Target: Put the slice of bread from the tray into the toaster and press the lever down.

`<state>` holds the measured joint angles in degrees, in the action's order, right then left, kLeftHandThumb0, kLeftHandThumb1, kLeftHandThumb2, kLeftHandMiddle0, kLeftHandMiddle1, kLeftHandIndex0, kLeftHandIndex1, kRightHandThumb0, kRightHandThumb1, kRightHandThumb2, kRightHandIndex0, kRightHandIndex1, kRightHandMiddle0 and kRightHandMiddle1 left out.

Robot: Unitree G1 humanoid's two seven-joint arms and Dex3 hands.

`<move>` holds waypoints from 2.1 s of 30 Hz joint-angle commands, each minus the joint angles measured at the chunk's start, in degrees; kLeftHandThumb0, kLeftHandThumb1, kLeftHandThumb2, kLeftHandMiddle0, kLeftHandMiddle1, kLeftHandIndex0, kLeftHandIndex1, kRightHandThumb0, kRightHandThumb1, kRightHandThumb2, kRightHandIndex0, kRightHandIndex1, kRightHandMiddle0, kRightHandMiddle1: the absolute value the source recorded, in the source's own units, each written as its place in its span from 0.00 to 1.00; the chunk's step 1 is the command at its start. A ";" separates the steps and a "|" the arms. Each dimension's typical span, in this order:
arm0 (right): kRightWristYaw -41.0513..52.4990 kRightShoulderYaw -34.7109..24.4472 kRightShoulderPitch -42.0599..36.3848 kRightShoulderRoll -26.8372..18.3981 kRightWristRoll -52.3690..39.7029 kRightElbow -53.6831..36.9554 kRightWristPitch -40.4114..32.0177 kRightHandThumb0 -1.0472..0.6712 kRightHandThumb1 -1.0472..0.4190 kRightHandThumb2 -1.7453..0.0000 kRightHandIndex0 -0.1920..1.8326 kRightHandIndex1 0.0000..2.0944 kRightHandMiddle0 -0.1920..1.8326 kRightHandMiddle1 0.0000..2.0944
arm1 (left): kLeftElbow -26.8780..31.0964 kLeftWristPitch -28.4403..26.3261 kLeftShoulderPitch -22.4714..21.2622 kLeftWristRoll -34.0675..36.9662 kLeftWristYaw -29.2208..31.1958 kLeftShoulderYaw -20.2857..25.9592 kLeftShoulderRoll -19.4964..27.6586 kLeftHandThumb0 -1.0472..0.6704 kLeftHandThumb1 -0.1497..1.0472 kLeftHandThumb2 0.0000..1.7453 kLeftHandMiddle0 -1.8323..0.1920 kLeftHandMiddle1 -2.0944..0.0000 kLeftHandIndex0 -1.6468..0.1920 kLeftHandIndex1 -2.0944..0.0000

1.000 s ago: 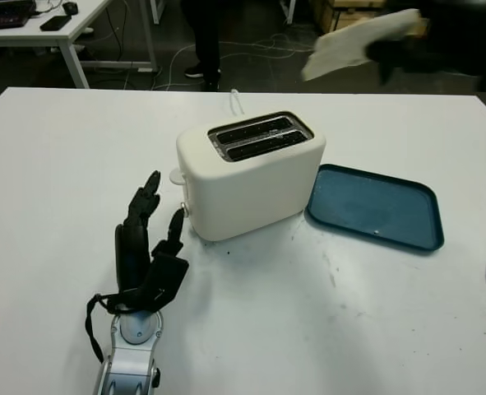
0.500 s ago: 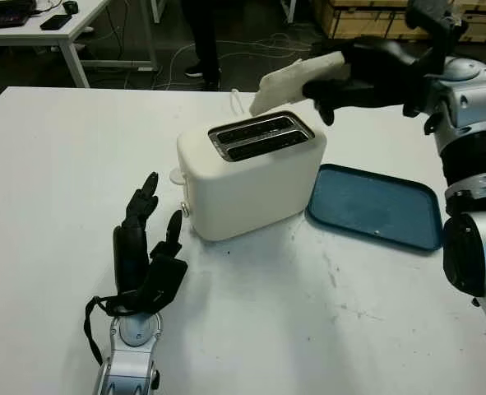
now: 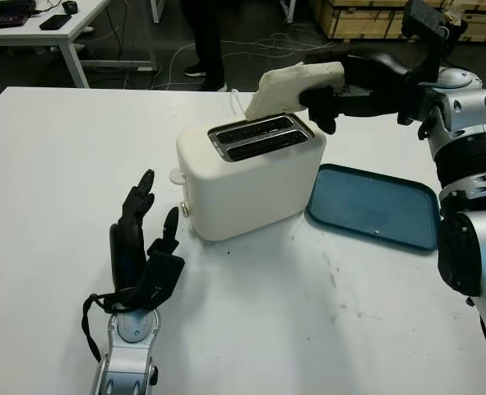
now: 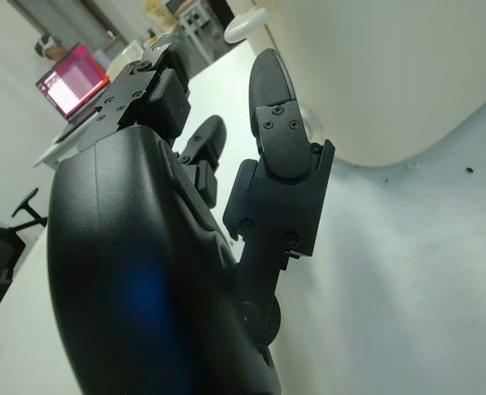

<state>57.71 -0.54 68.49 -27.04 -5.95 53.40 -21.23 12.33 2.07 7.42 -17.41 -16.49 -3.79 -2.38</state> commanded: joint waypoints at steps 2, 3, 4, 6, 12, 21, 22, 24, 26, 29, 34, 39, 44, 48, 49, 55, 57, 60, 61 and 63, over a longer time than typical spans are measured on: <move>0.97 -0.09 -0.26 -1.17 -0.67 -2.67 -2.86 0.39 0.09 0.88 0.63 0.83 0.47 0.83 | -0.24 0.44 -0.69 -0.37 0.01 0.02 0.03 0.29 0.89 0.26 0.79 0.76 0.69 1.00; 1.42 0.39 -0.61 -1.38 -0.25 -3.52 -2.50 0.38 0.09 0.88 0.62 0.83 0.47 0.83 | -0.21 0.23 -0.79 -0.47 -0.04 -0.01 -0.03 0.29 0.89 0.26 0.79 0.76 0.69 1.00; 1.90 0.91 -0.95 -1.56 0.18 -4.29 -1.78 0.38 0.09 0.89 0.62 0.83 0.47 0.83 | -0.37 0.35 -0.93 -0.70 -0.12 -0.05 0.07 0.29 0.89 0.26 0.79 0.76 0.69 1.00; 3.29 1.87 -1.38 -1.85 0.73 -4.98 0.35 0.36 0.09 0.88 0.60 0.83 0.45 0.83 | -0.77 0.90 -1.12 -0.57 -0.05 -0.04 0.22 0.29 0.89 0.26 0.79 0.76 0.69 1.00; 3.68 3.97 -1.46 -1.85 2.43 -4.57 4.21 0.35 0.09 0.90 0.59 0.83 0.45 0.83 | -0.56 0.56 -0.94 -0.76 -0.28 -0.16 -0.06 0.29 0.89 0.26 0.79 0.75 0.69 1.00; -0.17 8.27 -1.37 -1.01 7.29 -8.18 -0.31 0.36 0.09 0.90 0.61 0.83 0.49 0.83 | 0.36 0.18 -0.05 -0.72 -0.41 -0.54 -0.80 0.29 0.89 0.26 0.80 0.75 0.69 1.00; -0.43 8.41 -1.36 -0.82 7.37 -8.55 -0.91 0.37 0.09 0.89 0.61 0.83 0.49 0.83 | 0.18 0.40 -0.04 -0.75 -0.45 -0.56 -0.75 0.29 0.89 0.26 0.80 0.75 0.69 1.00; -0.99 8.40 -1.45 -0.51 7.27 -9.02 -1.41 0.38 0.09 0.89 0.62 0.83 0.49 0.83 | 0.13 0.26 0.03 -0.42 -0.24 -0.62 -0.85 0.29 0.89 0.26 0.80 0.75 0.70 1.00; -2.03 8.30 -1.71 -0.19 7.24 -9.63 -1.63 0.38 0.09 0.88 0.62 0.83 0.49 0.83 | -0.11 0.50 0.03 -0.35 -0.32 -0.64 -0.88 0.29 0.89 0.26 0.80 0.74 0.70 1.00; -2.99 8.17 -1.93 0.20 7.06 -9.87 -1.79 0.39 0.09 0.88 0.62 0.83 0.49 0.83 | -0.60 1.01 -0.06 -0.49 -0.66 -0.63 -0.87 0.30 0.89 0.26 0.80 0.74 0.70 1.00; -4.04 8.64 -2.17 0.30 7.53 -10.56 -1.10 0.40 0.09 0.86 0.62 0.83 0.48 0.83 | -1.36 1.31 -0.46 -0.94 -1.25 -0.66 -0.64 0.29 0.89 0.26 0.80 0.74 0.69 1.00; -4.54 8.75 -2.14 0.42 7.47 -11.21 -2.02 0.39 0.09 0.86 0.61 0.83 0.47 0.83 | -1.52 0.97 -0.76 -1.09 -1.55 -0.76 -0.79 0.29 0.89 0.26 0.80 0.73 0.69 1.00; -4.50 9.54 -2.30 0.07 8.22 -11.55 -1.04 0.40 0.09 0.86 0.61 0.83 0.48 0.83 | -2.15 1.35 -0.99 -1.32 -2.10 -0.76 -0.65 0.29 0.89 0.26 0.81 0.73 0.69 1.00; -3.63 9.40 -2.00 -0.47 7.77 -11.49 -0.71 0.42 0.09 0.84 0.61 0.83 0.46 0.83 | -2.14 1.25 -1.08 -1.27 -2.20 -0.75 -0.44 0.29 0.89 0.26 0.81 0.72 0.69 1.00; -3.32 9.46 -1.94 -0.69 7.84 -11.23 0.25 0.41 0.09 0.84 0.61 0.83 0.46 0.83 | -2.00 1.16 -1.02 -0.80 -1.95 -0.70 -0.56 0.29 0.89 0.26 0.81 0.72 0.69 1.00; -2.66 9.67 -1.35 -1.82 8.45 -10.07 1.20 0.40 0.09 0.83 0.61 0.83 0.51 0.83 | -2.26 1.28 -1.31 -1.01 -1.92 -0.69 -0.21 0.28 0.89 0.26 0.81 0.72 0.69 1.00; -2.53 9.50 -1.50 -1.94 8.30 -9.76 1.28 0.41 0.09 0.82 0.60 0.83 0.50 0.83 | -2.30 1.23 -1.37 -1.22 -1.94 -0.72 -0.08 0.28 0.89 0.26 0.81 0.72 0.69 1.00; -3.26 9.39 -1.85 -1.58 8.26 -9.67 0.42 0.40 0.09 0.84 0.61 0.83 0.49 0.83 | -1.92 0.78 -1.31 -1.78 -2.15 -0.88 -0.15 0.29 0.89 0.26 0.81 0.71 0.69 1.00; -3.26 9.61 -2.04 -1.59 8.47 -9.61 1.10 0.40 0.09 0.85 0.61 0.83 0.49 0.83 | -1.97 0.97 -1.30 -1.71 -2.17 -0.87 -0.18 0.29 0.89 0.26 0.81 0.71 0.69 1.00; -3.27 9.93 -2.45 -1.58 8.76 -9.86 1.80 0.39 0.09 0.85 0.60 0.83 0.48 0.83 | -2.05 1.30 -1.23 -1.60 -2.07 -0.79 -0.20 0.29 0.89 0.26 0.81 0.71 0.69 1.00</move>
<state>54.90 9.18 66.69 -28.55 2.14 43.41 -20.69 10.56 2.47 6.66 -18.47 -18.27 -4.46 -2.60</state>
